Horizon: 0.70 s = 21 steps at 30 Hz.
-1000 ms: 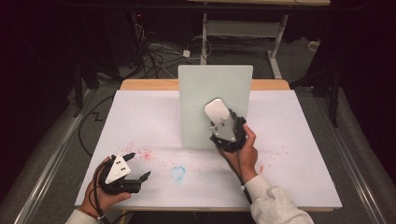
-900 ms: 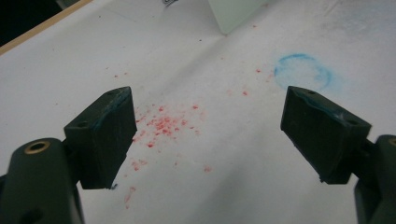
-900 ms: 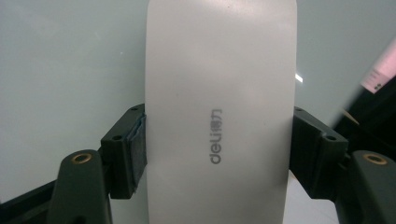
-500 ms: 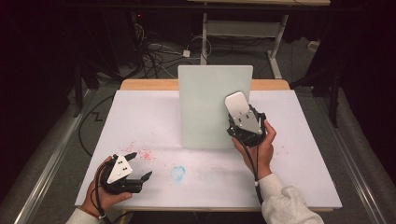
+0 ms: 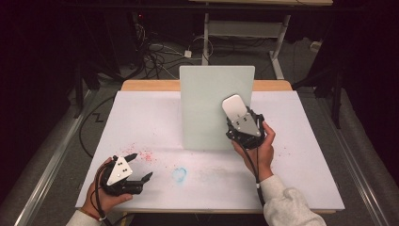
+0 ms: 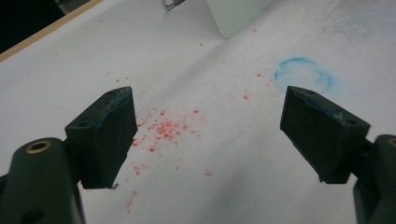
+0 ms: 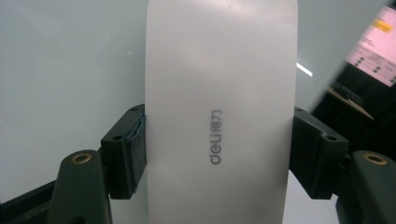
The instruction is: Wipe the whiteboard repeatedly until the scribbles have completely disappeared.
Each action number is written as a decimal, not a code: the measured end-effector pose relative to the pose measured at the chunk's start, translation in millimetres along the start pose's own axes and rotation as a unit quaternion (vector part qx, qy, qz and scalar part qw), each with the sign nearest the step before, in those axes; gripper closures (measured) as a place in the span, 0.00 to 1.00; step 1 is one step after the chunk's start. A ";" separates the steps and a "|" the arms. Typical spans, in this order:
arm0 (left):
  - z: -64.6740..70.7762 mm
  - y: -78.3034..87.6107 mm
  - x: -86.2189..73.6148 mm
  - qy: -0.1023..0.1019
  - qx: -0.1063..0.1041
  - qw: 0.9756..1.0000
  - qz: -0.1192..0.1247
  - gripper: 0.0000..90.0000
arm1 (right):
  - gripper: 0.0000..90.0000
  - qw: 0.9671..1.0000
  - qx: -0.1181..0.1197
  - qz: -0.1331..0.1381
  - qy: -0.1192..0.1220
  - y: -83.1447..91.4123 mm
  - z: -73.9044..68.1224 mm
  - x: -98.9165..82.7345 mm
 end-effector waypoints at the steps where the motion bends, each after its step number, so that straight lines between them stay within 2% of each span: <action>1: 0.1 0.0 0.0 0.001 0.000 1.000 0.001 0.20 | 0.34 1.000 -0.001 0.000 -0.007 0.4 4.6 0.1; 2: 0.2 0.0 0.0 0.001 0.001 1.000 0.000 0.20 | 0.34 1.000 0.001 0.000 -0.017 0.8 10.6 0.2; 4: 0.4 0.1 -0.2 0.001 0.001 1.000 0.000 0.20 | 0.34 1.000 -0.009 0.001 -0.020 1.6 16.8 -0.1; 6: 0.1 0.0 -0.2 0.003 0.001 1.000 0.000 0.20 | 0.34 1.000 -0.008 0.001 -0.029 2.4 22.5 -2.0; 10: -1.5 -1.0 -0.1 -0.002 0.003 1.000 0.002 0.20 | 0.34 0.999 -0.010 -0.002 -0.035 4.0 28.1 -5.7; 11: -0.3 -1.1 -1.0 0.004 0.000 1.000 -0.001 0.20 | 0.34 0.999 -0.010 -0.002 -0.034 4.4 29.6 -7.6; 18: -1.4 0.0 -2.1 0.005 0.000 1.000 -0.002 0.20 | 0.34 0.999 -0.006 -0.012 -0.041 7.6 30.5 -20.1; 21: -1.6 -0.7 -1.4 0.007 0.000 1.000 0.000 0.20 | 0.35 0.999 0.001 -0.018 -0.037 8.8 28.3 -26.1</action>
Point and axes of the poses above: each handheld gripper's, and its own axes: y roughly backward along the jaws, x roughly out of its top, z roughly to its right, the point moved 7 cm from there along -y, roughly forward along the jaws, and after that the axes turned 4 degrees about z, right-handed, at the moved point
